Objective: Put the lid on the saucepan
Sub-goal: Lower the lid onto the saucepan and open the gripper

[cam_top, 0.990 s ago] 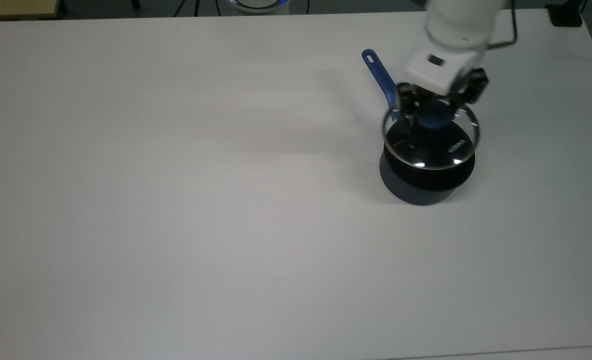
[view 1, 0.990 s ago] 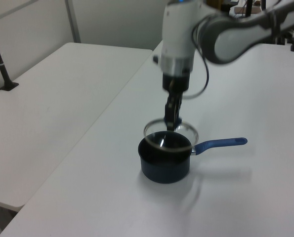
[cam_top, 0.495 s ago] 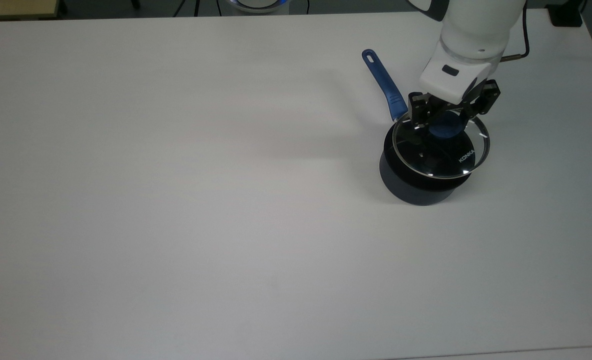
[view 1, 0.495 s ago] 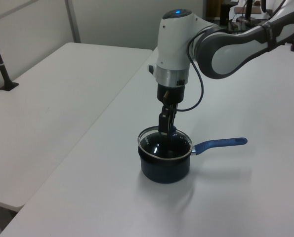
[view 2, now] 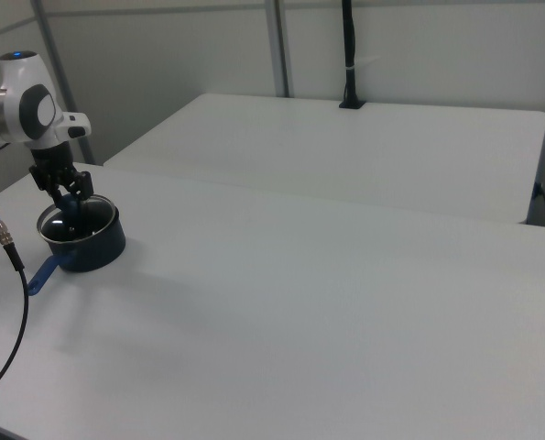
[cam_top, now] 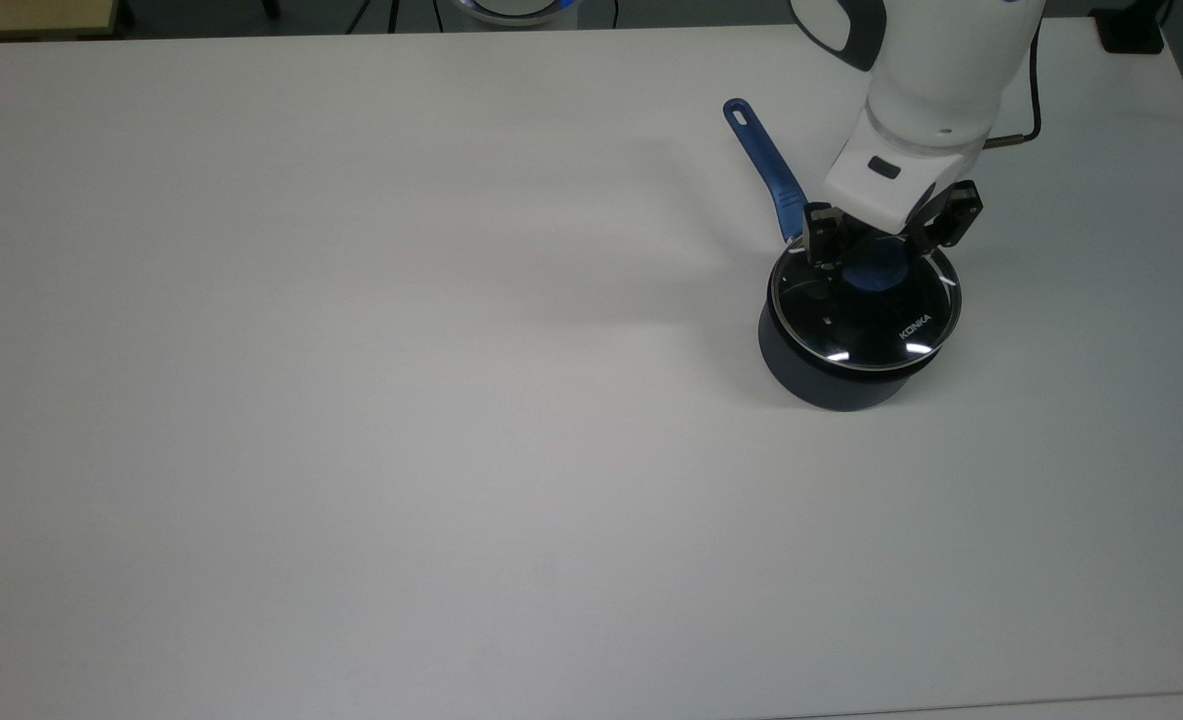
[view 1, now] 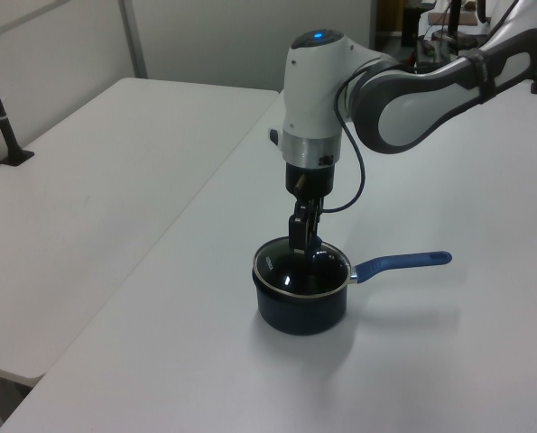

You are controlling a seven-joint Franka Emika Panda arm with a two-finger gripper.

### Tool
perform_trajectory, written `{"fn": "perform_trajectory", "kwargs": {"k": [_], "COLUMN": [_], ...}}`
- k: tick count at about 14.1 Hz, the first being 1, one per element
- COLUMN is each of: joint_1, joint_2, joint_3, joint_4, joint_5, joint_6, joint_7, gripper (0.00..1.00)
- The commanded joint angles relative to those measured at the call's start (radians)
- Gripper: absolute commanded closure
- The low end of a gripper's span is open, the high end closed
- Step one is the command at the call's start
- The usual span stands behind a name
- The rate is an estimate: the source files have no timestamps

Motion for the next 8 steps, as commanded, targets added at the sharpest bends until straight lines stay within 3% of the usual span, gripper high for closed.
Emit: {"fn": "perform_trajectory", "kwargs": {"k": [1, 4, 8], "joint_1": [0.010, 0.008, -0.001], "joint_2": [0.013, 0.011, -0.010], "joint_3": [-0.005, -0.005, -0.005], "joint_4": [0.023, 0.020, 0.020], "joint_5": [-0.012, -0.014, -0.026], "joint_6": [0.023, 0.020, 0.006], "joint_7": [0.021, 0.018, 0.020], "gripper": [0.53, 0.00, 0.00]}}
